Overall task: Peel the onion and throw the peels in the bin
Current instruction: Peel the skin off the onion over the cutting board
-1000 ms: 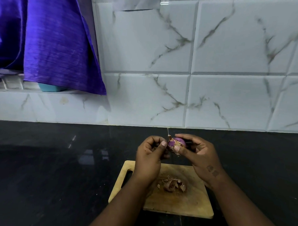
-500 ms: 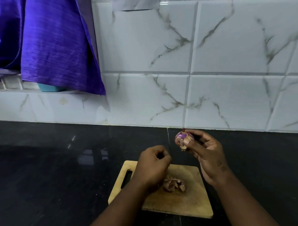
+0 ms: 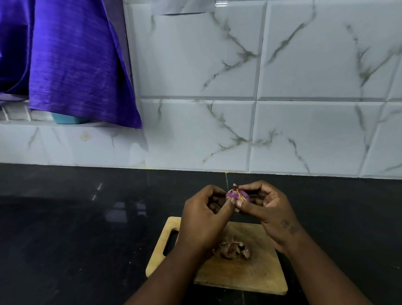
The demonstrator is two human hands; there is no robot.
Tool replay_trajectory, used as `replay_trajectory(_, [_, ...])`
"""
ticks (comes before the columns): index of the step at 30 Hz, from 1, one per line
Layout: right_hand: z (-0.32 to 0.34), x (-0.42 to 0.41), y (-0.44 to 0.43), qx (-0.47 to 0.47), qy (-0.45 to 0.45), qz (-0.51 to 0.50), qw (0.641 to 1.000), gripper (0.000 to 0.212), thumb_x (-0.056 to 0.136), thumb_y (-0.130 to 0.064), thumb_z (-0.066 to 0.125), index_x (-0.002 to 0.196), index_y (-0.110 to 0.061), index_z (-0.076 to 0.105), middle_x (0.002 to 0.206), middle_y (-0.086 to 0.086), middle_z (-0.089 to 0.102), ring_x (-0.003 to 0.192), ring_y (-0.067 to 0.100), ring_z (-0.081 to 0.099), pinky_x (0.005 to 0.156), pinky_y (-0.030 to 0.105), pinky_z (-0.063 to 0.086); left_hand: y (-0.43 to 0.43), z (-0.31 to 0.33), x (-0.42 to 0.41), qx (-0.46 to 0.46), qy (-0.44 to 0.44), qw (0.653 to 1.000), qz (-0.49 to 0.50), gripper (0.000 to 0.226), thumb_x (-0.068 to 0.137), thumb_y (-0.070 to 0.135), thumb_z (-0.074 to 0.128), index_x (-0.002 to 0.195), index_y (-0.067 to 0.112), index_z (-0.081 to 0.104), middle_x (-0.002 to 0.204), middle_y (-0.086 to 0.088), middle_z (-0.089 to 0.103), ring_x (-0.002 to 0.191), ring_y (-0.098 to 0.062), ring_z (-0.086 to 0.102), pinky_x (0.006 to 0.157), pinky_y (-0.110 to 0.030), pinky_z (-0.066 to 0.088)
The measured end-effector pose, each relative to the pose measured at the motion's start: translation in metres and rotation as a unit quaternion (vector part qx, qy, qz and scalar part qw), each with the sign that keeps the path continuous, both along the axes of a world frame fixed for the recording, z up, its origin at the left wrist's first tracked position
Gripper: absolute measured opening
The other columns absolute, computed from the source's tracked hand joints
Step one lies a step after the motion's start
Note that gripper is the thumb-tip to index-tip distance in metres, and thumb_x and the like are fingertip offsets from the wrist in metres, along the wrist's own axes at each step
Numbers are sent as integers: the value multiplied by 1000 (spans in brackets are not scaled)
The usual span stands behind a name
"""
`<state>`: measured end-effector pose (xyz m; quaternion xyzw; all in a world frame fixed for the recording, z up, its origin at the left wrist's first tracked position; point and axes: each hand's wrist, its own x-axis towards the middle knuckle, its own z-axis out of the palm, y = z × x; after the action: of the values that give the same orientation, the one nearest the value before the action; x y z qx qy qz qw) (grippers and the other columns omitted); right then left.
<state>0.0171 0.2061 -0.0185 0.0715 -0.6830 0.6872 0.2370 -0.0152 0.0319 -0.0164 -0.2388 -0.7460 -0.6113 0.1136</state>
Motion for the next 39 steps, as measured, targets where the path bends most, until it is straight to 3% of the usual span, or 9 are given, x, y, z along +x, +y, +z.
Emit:
replay_trajectory(7, [1,1,0,17,3,7,1000,35,72,4,85,104,-6,74,106,13,78,103,30,75,87,46,62,-1,-1,-2,-5,16,1000,11,7,92,30,79,90,34,74,81,9,76,78,-5,72,64,-20,60])
replay_trajectory(15, [1,1,1,14,18,9,1000,41,67,-1,87,104,0,72,105,13,78,101,29,75,77,33,63,-2,-1,-3,6,52,998,35,32,93,9,73,86,40,72,78,14,76,77,-5,74,68,-23,63])
replay_trajectory(20, [0,0,0,13,15,13,1000,41,67,-7,89,105,-2,73,108,17,77,105,36,73,92,56,60,-1,2,2,18,25,1000,-9,15,94,23,76,91,37,73,88,19,76,81,-2,72,66,-16,58])
replay_trajectory(23, [-1,0,0,9,14,13,1000,42,67,-9,90,105,-4,73,110,18,77,106,38,73,94,63,56,-2,2,2,23,28,999,-6,13,93,22,77,93,34,76,87,18,76,80,-3,73,65,-16,57])
replay_trajectory(27, [1,-1,1,13,16,14,1000,41,68,-8,90,105,-5,73,111,17,76,107,36,73,94,63,57,-3,2,1,36,28,999,-12,17,93,17,76,91,34,77,86,17,77,78,-2,73,65,-18,58])
replay_trajectory(31, [1,0,0,13,23,10,1000,38,65,-10,90,100,-10,76,108,14,77,106,35,73,92,55,59,-3,-1,-4,48,14,999,9,31,93,4,72,88,34,78,85,13,79,80,-11,76,71,-32,66])
replay_trajectory(35, [0,-2,0,20,28,-8,999,41,64,-12,91,102,-8,75,109,15,76,106,34,73,94,61,57,-1,-2,-3,69,4,998,0,27,99,9,65,94,31,80,88,11,79,84,-10,76,73,-30,65])
replay_trajectory(39, [0,-4,2,27,29,-15,999,50,63,-16,92,107,-4,72,112,15,76,108,33,72,94,64,56,0,0,0,52,14,999,1,15,96,18,73,94,33,76,89,18,77,83,-3,74,68,-20,60])
